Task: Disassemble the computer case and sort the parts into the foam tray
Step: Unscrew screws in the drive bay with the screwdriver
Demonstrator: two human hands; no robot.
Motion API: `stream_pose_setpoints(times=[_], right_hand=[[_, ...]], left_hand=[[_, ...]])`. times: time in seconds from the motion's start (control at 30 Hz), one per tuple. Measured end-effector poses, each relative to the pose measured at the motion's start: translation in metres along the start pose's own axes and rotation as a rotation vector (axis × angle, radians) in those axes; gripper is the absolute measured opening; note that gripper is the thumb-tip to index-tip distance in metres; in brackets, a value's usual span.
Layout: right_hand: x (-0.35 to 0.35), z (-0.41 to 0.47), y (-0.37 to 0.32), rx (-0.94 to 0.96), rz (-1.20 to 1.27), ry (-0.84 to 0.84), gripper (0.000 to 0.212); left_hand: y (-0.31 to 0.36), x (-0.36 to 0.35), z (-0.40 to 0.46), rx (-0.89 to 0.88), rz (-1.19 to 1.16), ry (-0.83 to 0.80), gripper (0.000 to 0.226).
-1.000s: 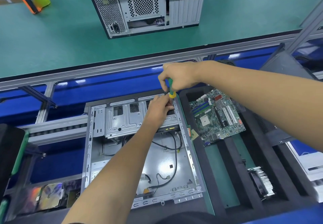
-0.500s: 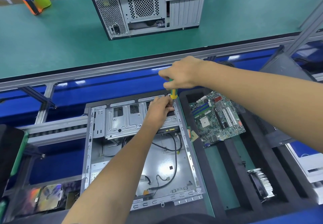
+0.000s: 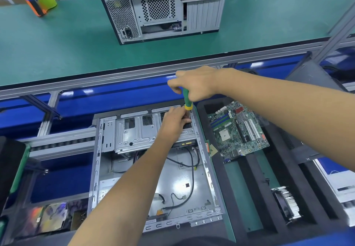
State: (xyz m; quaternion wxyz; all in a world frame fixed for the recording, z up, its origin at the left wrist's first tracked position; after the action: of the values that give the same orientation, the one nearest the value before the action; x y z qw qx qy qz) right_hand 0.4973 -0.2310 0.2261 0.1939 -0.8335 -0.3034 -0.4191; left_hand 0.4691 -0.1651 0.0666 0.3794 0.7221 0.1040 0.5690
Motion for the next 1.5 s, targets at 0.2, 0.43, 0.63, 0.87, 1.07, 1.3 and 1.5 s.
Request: stream_pose_setpoints(times=[0.2, 0.43, 0.63, 0.87, 1.07, 1.3, 1.5], right_hand=[[0.007, -0.003, -0.001, -0.098, -0.289, 0.094, 0.020], [-0.001, 0.001, -0.002, -0.008, 0.008, -0.030, 0.030], [-0.001, 0.005, 0.000, 0.027, -0.133, 0.042, 0.015], [0.001, -0.002, 0.009, -0.128, -0.305, 0.031, 0.026], [-0.002, 0.000, 0.007, 0.005, -0.068, -0.039, 0.029], [0.000, 0.001, 0.006, -0.046, -0.213, 0.041, 0.011], [-0.001, -0.003, 0.005, -0.059, -0.232, 0.034, 0.025]], left_hand=[[-0.001, -0.001, 0.001, 0.022, -0.005, -0.012, 0.014], [-0.002, 0.000, 0.001, 0.014, 0.007, 0.006, 0.019], [-0.004, -0.002, 0.002, 0.018, -0.010, 0.003, 0.017], [-0.004, -0.002, 0.002, 0.039, -0.009, -0.009, 0.016], [-0.003, -0.001, 0.002, 0.042, -0.023, -0.021, 0.017], [-0.002, 0.000, 0.002, 0.050, 0.008, -0.026, 0.017], [0.001, 0.001, 0.001, 0.026, 0.027, -0.026, 0.016]])
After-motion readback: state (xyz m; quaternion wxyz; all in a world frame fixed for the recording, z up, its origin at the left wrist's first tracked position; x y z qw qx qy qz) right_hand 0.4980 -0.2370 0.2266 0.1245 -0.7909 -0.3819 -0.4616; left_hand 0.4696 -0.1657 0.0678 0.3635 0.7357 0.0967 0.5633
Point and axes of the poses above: each hand's wrist, its own z-axis towards the middle knuckle, its own x-axis out of the back of the hand, y = z × x, the point moved 8 cm from there along z, towards the middle knuckle, and after that the axes turned 15 degrees about -y, right-handed, at the moved point
